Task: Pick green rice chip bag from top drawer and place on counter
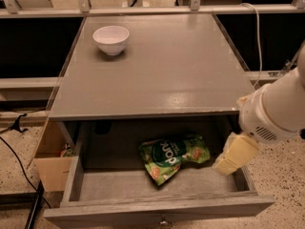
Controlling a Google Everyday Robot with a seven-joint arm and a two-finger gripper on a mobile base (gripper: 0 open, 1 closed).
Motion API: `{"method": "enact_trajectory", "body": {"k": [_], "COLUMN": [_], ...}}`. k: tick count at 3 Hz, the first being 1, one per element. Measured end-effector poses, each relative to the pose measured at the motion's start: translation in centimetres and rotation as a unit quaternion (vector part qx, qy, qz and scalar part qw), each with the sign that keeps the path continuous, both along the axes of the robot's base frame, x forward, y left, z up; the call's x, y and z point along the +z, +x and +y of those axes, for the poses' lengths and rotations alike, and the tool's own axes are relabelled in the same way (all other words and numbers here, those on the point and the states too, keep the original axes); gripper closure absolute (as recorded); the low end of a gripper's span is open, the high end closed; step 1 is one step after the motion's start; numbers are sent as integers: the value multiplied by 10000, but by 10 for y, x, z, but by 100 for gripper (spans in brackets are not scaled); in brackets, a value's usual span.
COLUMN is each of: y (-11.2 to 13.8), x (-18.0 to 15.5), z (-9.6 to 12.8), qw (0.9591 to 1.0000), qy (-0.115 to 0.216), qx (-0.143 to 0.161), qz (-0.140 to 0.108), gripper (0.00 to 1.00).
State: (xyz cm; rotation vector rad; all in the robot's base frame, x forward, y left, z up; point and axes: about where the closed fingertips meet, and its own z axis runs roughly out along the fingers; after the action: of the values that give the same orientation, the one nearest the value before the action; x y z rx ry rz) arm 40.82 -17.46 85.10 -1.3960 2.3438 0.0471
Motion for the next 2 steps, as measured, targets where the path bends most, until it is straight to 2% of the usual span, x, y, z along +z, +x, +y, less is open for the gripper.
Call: {"method": "enact_trajectory", "body": {"k": [1,2], "y": [-2,-9], "x": [-11,-26], "z": [-1,-3], "qw": [10000,9995], "qy": [14,90], "qx": [-47,-189], "qz": [50,233], "gripper": [0,0]}}
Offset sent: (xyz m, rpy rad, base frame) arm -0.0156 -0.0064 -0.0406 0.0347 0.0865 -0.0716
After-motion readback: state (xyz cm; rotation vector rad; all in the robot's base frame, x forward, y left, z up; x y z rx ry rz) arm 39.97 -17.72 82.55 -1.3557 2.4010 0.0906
